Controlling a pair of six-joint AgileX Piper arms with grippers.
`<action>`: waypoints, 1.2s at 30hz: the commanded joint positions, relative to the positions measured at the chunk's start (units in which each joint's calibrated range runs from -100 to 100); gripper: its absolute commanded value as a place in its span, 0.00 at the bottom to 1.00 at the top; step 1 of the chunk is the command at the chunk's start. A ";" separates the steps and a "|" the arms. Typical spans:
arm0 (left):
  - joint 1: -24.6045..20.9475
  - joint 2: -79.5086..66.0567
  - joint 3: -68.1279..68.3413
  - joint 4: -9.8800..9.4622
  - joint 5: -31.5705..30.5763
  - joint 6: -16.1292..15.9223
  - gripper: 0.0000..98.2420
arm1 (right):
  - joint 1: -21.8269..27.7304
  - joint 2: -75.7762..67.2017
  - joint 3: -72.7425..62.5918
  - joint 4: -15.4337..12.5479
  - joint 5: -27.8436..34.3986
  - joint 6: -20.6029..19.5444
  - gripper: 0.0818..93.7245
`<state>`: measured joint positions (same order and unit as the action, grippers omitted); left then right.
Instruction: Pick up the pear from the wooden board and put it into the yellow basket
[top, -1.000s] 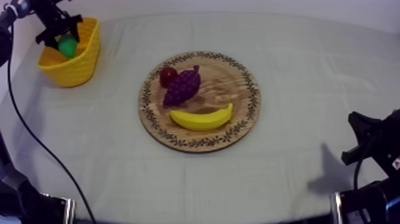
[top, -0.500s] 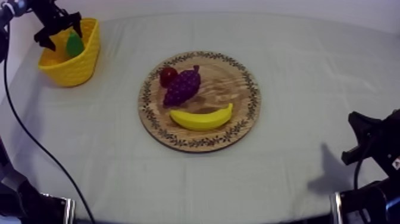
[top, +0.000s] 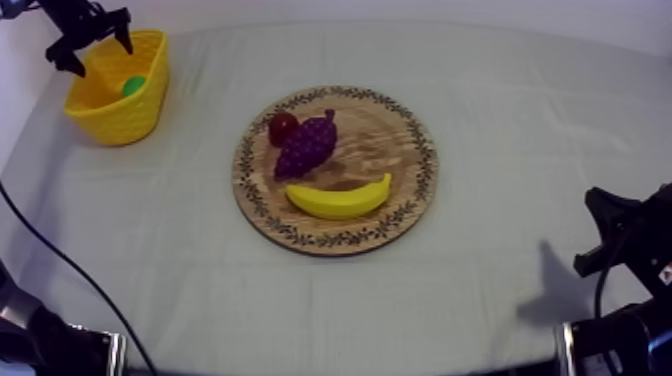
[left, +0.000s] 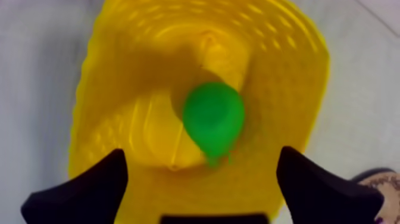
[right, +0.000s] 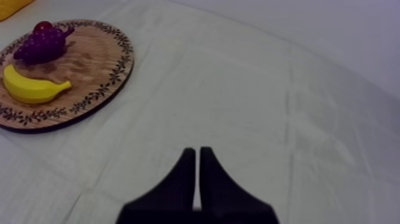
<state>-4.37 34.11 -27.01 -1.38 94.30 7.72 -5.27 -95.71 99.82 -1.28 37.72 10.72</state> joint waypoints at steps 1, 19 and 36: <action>0.22 -4.19 1.29 -0.01 0.41 -0.03 0.91 | -0.01 -0.04 -0.05 -0.01 0.02 0.00 0.00; 1.68 -26.03 15.77 -0.05 2.66 -0.58 0.75 | -0.01 -0.04 -0.05 -0.01 0.02 -0.03 0.00; 2.41 -35.70 27.76 -1.17 -2.15 -2.60 0.25 | -0.01 -0.04 -0.05 -0.01 0.02 0.00 0.00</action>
<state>-2.00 -1.34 -0.40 -2.39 92.40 5.20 -5.27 -95.71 99.82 -1.28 37.72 10.68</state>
